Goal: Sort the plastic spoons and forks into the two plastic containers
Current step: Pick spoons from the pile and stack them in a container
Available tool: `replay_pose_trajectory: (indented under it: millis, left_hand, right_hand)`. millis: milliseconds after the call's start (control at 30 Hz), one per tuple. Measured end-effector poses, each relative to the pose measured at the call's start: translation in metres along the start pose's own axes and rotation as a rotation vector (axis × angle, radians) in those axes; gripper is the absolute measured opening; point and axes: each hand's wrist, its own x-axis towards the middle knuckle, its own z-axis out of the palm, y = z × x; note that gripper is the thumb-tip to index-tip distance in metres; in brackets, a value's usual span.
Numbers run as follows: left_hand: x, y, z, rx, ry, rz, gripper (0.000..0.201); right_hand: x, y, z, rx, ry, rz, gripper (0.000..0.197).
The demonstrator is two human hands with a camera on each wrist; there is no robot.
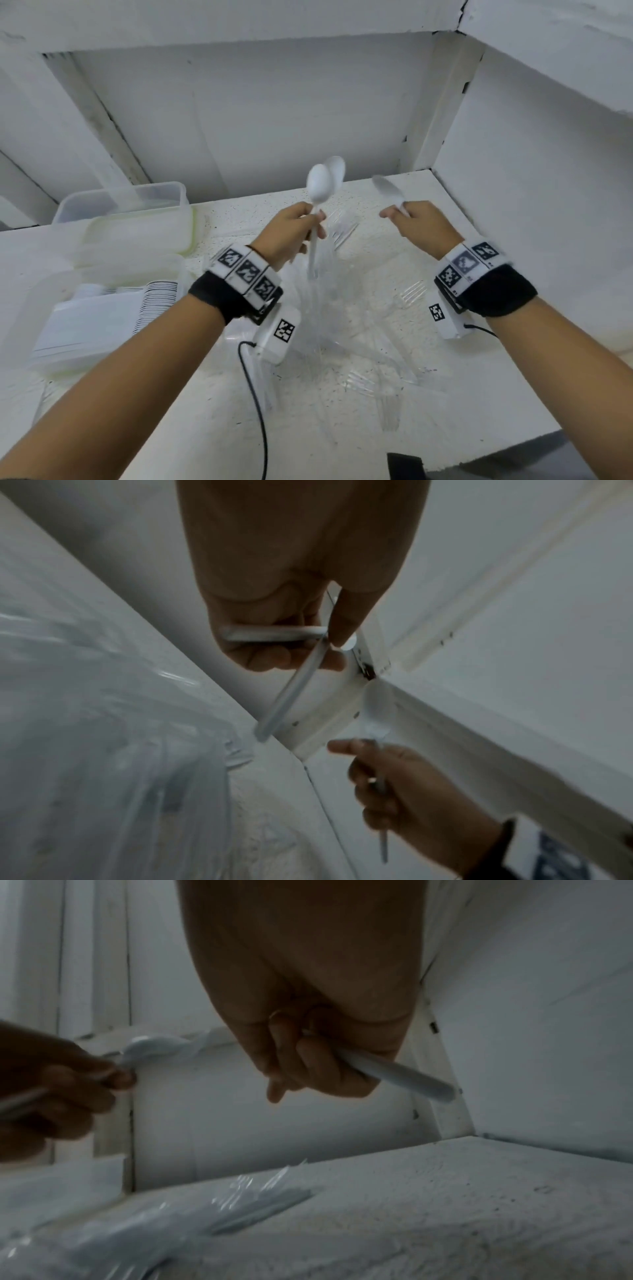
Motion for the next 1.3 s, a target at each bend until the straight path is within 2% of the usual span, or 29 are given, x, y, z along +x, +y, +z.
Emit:
replay_pose_trajectory:
  millis: [67,133,167,267,400,500,700,800,933,1067,1167,1300]
  left_hand:
    - [-0.015,-0.007,-0.021,-0.116,0.035,-0.073,0.014]
    - [-0.028,-0.014,-0.040,-0.190,0.064,-0.131,0.014]
    - [-0.033,-0.018,-0.047,-0.193,0.086,-0.152,0.014]
    - [-0.043,-0.028,-0.063,-0.157,0.180,-0.198,0.013]
    - [-0.046,-0.037,-0.074,-0.122,0.253,-0.239,0.013]
    - [-0.044,-0.038,-0.071,-0.074,0.267,-0.242,0.009]
    - [-0.034,-0.031,-0.057,0.041,0.221,-0.233,0.011]
    - [-0.029,-0.030,-0.051,0.075,0.195,-0.238,0.012]
    - [-0.025,-0.029,-0.046,0.127,0.161,-0.231,0.010]
    - [-0.018,-0.028,-0.041,0.191,0.133,-0.209,0.008]
    - [-0.013,-0.026,-0.035,0.256,0.121,-0.185,0.008]
    - [0.000,-0.024,-0.025,0.361,0.108,-0.149,0.007]
  right_hand:
    - [0.010,-0.006,0.015,-0.139,-0.113,-0.044,0.038]
    - [0.020,-0.009,0.030,-0.285,-0.224,-0.104,0.032]
    - [0.024,-0.010,0.037,-0.349,-0.270,-0.135,0.026]
    - [0.033,-0.009,0.054,-0.514,-0.356,-0.170,0.028]
    - [0.036,-0.006,0.064,-0.667,-0.368,-0.213,0.034]
    - [0.034,-0.006,0.062,-0.732,-0.368,-0.243,0.029]
    - [0.026,-0.004,0.063,-0.768,-0.408,-0.281,0.027]
    - [0.022,-0.004,0.055,-0.836,-0.432,-0.315,0.021]
    - [0.019,-0.007,0.032,-0.807,-0.433,-0.313,0.011]
    - [0.016,-0.013,0.008,-0.807,-0.425,-0.313,0.029]
    - [0.011,-0.019,-0.009,-0.891,-0.409,-0.332,0.011]
    - [0.005,-0.029,-0.023,-0.878,-0.432,-0.254,0.034]
